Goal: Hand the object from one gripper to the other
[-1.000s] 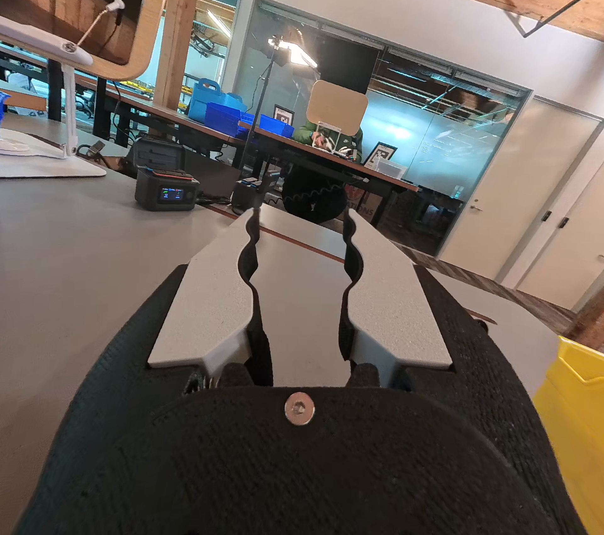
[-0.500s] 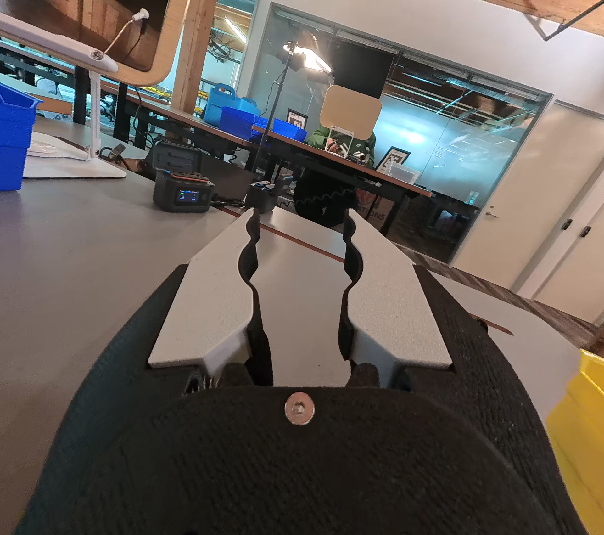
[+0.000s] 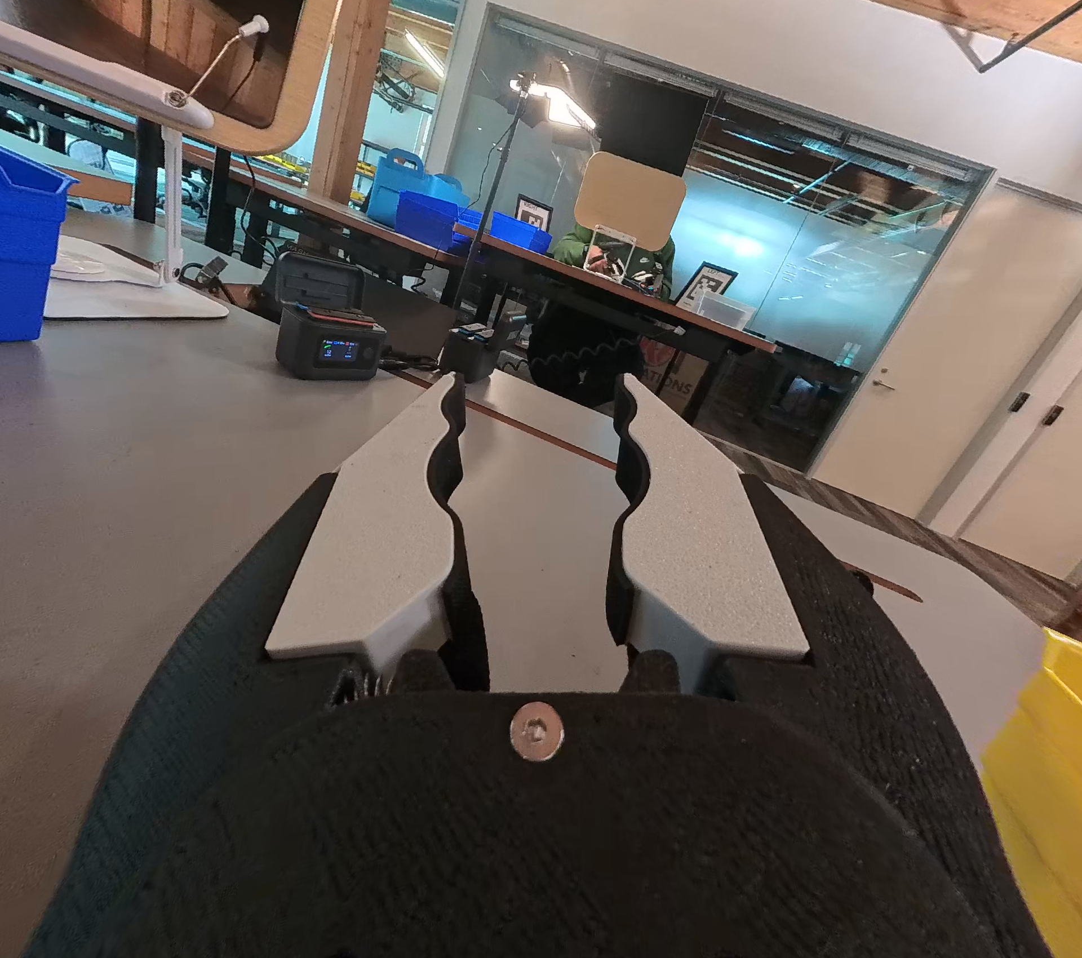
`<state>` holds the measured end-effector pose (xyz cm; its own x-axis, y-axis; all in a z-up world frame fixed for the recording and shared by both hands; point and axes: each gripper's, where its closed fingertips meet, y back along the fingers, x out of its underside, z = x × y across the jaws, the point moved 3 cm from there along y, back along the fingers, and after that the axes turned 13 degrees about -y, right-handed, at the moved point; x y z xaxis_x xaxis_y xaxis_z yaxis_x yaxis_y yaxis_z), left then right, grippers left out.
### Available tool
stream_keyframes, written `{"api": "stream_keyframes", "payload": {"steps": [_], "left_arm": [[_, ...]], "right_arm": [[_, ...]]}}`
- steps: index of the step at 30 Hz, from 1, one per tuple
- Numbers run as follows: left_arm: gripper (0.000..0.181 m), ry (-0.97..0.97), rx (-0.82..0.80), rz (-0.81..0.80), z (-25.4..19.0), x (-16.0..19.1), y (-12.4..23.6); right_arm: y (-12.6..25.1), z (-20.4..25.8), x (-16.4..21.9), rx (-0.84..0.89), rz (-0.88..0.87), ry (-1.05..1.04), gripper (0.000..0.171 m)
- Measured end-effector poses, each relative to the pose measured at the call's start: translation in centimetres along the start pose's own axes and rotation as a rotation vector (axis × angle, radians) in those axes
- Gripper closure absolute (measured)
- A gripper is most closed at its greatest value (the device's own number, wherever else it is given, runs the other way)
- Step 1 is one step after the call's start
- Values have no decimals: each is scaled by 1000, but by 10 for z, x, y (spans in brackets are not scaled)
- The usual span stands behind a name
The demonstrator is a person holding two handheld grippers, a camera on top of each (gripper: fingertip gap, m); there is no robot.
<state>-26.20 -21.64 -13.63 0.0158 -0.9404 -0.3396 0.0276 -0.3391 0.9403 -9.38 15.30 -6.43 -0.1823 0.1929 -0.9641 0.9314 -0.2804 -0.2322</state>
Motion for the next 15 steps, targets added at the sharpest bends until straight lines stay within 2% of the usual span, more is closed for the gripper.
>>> {"api": "stream_keyframes", "payload": {"steps": [6, 9, 13, 15], "left_arm": [[174, 39, 77, -32, -7, -1, -10], [175, -22, 27, 13, -8, -1, -12], [173, 28, 3, -143, 3, -15, 6], [170, 34, 6, -135, 8, -11, 5]], "right_arm": [[0, 1, 0, -4, 1, 4, 122], [0, 1, 0, -7, -1, -1, 122], [0, 1, 0, -5, -1, -5, 122], [-1, 2, 0, -8, 1, 1, 122]]}}
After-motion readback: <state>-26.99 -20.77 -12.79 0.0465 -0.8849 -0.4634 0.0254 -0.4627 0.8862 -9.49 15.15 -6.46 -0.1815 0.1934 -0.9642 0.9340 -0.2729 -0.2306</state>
